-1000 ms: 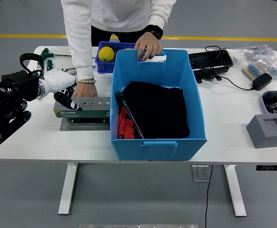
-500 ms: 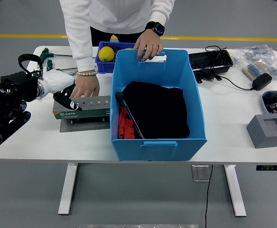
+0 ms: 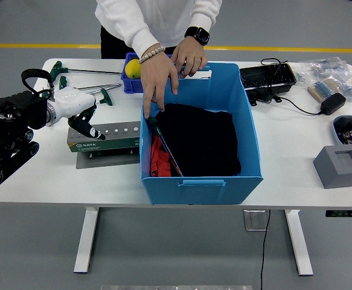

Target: Lift tool from toolbox,place it in box,lift tool from toolbox,place it in box

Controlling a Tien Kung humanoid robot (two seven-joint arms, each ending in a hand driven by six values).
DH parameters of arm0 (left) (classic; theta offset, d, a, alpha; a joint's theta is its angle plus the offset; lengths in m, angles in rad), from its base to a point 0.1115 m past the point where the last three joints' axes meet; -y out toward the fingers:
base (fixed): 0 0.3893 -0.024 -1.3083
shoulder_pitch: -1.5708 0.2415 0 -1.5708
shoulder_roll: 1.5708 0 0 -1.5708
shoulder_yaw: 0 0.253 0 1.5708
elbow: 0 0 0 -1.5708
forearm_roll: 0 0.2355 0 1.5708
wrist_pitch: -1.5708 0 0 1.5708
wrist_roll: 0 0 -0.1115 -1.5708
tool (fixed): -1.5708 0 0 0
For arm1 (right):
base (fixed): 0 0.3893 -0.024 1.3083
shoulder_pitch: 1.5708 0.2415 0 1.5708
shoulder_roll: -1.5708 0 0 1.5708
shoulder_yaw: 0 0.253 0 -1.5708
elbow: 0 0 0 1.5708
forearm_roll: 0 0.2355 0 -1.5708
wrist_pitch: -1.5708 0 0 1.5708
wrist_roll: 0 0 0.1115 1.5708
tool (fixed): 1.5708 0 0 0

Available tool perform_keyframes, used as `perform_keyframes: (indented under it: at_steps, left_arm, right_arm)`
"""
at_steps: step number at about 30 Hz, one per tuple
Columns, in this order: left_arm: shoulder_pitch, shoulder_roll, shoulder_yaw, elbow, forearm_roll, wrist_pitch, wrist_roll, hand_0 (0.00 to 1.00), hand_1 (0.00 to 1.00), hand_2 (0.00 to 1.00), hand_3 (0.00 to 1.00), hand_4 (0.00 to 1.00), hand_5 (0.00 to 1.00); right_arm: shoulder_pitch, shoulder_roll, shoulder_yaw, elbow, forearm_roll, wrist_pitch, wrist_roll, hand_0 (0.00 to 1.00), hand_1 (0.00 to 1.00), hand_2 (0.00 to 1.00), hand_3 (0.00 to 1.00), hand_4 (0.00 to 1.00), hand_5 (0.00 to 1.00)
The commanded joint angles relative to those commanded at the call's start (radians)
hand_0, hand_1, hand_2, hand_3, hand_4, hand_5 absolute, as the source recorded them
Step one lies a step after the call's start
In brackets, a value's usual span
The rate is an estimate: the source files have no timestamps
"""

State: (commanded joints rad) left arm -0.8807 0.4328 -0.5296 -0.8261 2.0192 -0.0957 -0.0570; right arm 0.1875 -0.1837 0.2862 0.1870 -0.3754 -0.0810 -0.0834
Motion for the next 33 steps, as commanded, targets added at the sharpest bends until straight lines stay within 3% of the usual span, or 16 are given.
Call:
perform_keyframes:
  at_steps: [2,9,19,20,25,26,33]
  left_arm:
    - [0.000,0.000,0.001,0.001,-0.002,0.004,-0.004,0.209,0.117,0.134,0.140,0.998,0.656]
    - [0.002,-0.002,0.005,0.008,-0.012,0.032,-0.012,0.171,0.084,0.108,0.114,0.998,0.640]
    - [0.009,0.003,-0.005,0.012,-0.019,0.118,-0.034,0.130,0.044,0.074,0.082,0.998,0.595]
    - [0.010,0.003,-0.005,0.012,-0.022,0.128,-0.038,0.085,0.002,0.034,0.045,0.998,0.519]
    - [0.014,0.008,-0.009,0.010,-0.027,0.177,-0.054,0.085,0.002,0.034,0.045,0.998,0.519]
    - [0.015,0.009,-0.013,0.008,-0.027,0.183,-0.056,0.059,0.002,0.002,0.030,0.916,0.443]
    - [0.028,0.025,-0.073,-0.040,-0.021,0.178,-0.050,0.046,0.002,0.002,0.031,0.874,0.438]
  right_arm:
    - [0.000,0.000,0.000,0.000,0.001,0.000,0.000,0.685,0.668,0.728,0.574,0.812,0.673]
    - [-0.003,0.001,0.002,-0.002,0.001,0.001,0.000,0.686,0.669,0.727,0.574,0.812,0.673]
    - [-0.011,0.002,0.008,-0.002,-0.004,0.001,-0.001,0.685,0.669,0.727,0.574,0.813,0.673]
    - [-0.011,0.002,0.009,-0.002,-0.005,0.001,-0.001,0.685,0.668,0.727,0.574,0.812,0.673]
    - [-0.013,0.002,0.009,-0.003,-0.004,0.001,-0.001,0.685,0.668,0.727,0.574,0.812,0.673]
    - [-0.013,0.002,0.008,-0.003,-0.003,0.001,-0.001,0.685,0.669,0.727,0.574,0.812,0.673]
    - [-0.011,0.001,-0.002,-0.003,0.013,0.001,0.003,0.685,0.668,0.727,0.574,0.812,0.673]
